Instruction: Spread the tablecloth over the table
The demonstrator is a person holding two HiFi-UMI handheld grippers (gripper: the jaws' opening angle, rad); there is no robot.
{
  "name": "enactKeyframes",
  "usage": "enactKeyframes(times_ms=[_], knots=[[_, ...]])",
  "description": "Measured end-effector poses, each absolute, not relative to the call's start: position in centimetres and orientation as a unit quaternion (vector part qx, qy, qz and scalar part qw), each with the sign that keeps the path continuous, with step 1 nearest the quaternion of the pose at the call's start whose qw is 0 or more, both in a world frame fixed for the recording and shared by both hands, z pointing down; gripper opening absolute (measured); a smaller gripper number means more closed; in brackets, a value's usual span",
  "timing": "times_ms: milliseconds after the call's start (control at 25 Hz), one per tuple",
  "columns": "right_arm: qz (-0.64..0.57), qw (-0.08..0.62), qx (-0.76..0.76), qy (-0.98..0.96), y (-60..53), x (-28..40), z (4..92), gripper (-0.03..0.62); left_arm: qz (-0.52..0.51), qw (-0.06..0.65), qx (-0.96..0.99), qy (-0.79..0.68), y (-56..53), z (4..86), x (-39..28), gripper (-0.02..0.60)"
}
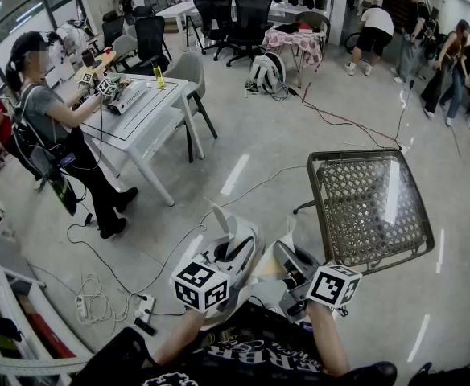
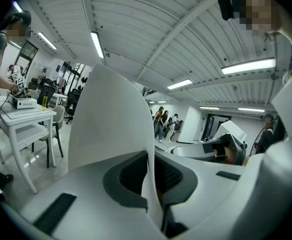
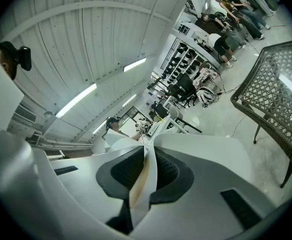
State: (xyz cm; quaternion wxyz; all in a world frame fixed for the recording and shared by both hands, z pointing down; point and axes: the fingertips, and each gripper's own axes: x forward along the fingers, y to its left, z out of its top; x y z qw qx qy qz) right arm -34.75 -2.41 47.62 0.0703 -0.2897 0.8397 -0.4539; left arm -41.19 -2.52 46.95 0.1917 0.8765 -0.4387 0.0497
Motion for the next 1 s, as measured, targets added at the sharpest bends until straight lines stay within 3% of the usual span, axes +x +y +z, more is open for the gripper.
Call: enactKeyframes(times_ms=[1000], knots=[[-0.454, 0.087, -0.276, 0.843, -0.3, -32.6, 46.3, 0.046, 0.019, 0.187, 0.864, -0.467, 0.2, 44.6, -40.6, 0.026]])
